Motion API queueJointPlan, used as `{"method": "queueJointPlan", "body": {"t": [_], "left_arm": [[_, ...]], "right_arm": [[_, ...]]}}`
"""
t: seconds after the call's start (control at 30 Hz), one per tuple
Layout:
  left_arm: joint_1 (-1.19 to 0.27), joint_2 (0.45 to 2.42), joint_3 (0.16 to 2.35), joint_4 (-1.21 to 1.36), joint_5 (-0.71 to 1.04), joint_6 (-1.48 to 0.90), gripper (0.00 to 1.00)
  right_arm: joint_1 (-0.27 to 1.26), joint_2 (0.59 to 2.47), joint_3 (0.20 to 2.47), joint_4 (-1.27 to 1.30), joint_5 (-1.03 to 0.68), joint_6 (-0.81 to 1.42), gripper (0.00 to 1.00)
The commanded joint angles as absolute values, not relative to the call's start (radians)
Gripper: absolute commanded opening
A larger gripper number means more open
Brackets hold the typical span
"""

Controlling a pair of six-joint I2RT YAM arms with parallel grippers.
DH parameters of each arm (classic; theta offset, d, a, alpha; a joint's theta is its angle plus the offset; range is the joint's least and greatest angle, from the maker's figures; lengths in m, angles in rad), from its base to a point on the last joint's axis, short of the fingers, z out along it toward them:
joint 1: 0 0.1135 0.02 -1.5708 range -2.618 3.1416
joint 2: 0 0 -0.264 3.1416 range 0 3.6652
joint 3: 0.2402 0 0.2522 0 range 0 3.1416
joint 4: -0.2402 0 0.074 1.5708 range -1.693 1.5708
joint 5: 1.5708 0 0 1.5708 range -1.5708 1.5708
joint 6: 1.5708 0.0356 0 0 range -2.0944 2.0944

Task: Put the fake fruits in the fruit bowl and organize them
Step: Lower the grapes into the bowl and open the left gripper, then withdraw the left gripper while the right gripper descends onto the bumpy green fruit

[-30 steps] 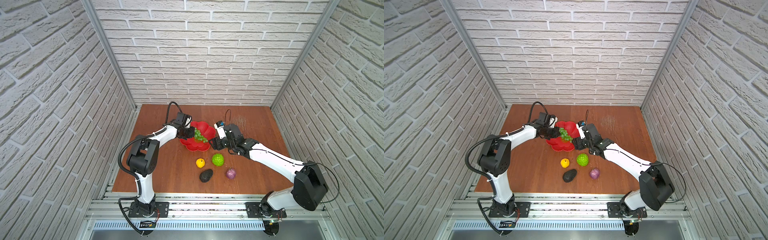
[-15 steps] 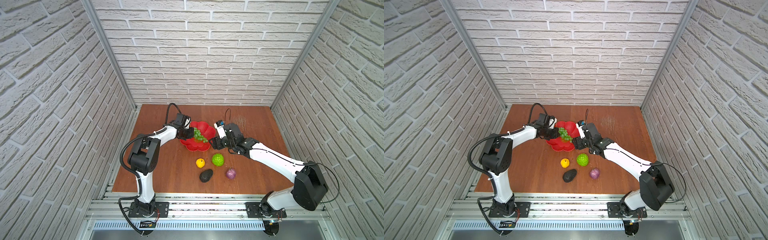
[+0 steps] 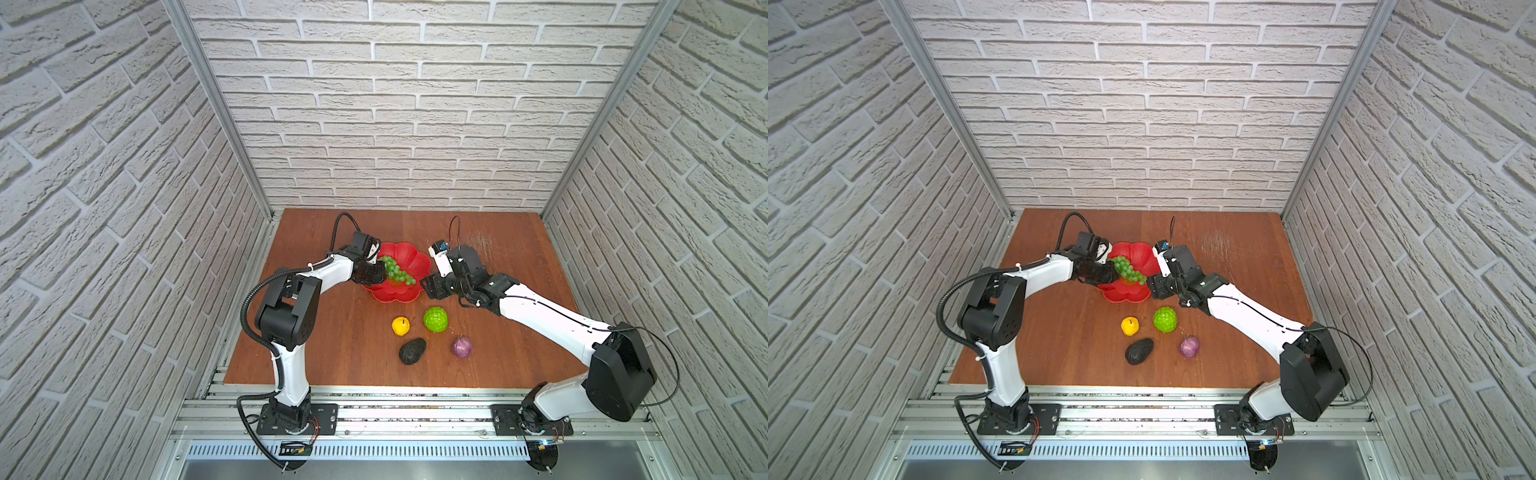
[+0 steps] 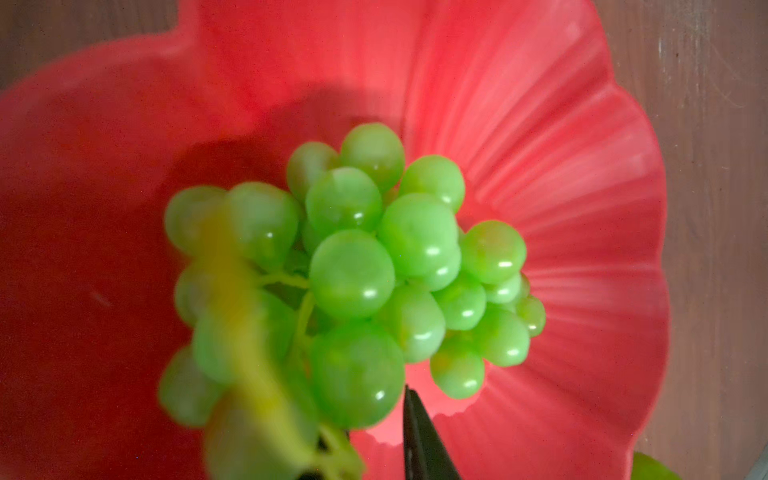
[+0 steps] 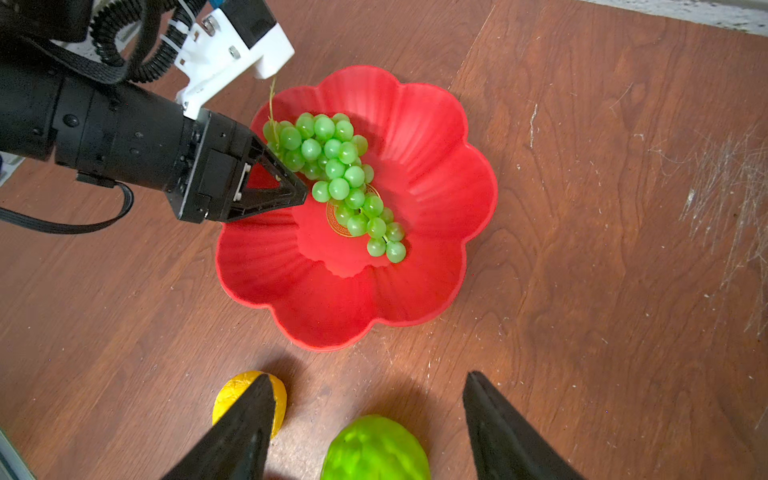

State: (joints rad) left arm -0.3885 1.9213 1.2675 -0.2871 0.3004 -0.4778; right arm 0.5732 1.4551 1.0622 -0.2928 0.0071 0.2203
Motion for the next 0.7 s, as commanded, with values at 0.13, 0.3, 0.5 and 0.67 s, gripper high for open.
{"method": "queueJointPlan", "body": {"t": [0.13, 0.3, 0.5, 0.67], "left_arm": [[-0.397, 1.85, 1.31, -0.328, 0.255, -0.433, 0.54], [-0.402, 1.801, 1.312, -0.366, 0.224, -0.423, 0.63], [-0.406, 1.719, 1.281, -0.432, 0.179, -0.405, 0.63], [-0.412, 1.633, 1.238, -0.459, 0.158, -0.404, 0.62]], "right_arm": [[0.574, 1.435, 1.097, -0.304, 0.017, 0.205, 0.74], [0.574, 1.42, 1.097, -0.329, 0.019, 0.204, 0.75], [0.574, 1.372, 1.077, -0.364, 0.049, 0.204, 0.78], [0.575, 1.318, 1.057, -0.395, 0.063, 0.205, 0.8]]}}
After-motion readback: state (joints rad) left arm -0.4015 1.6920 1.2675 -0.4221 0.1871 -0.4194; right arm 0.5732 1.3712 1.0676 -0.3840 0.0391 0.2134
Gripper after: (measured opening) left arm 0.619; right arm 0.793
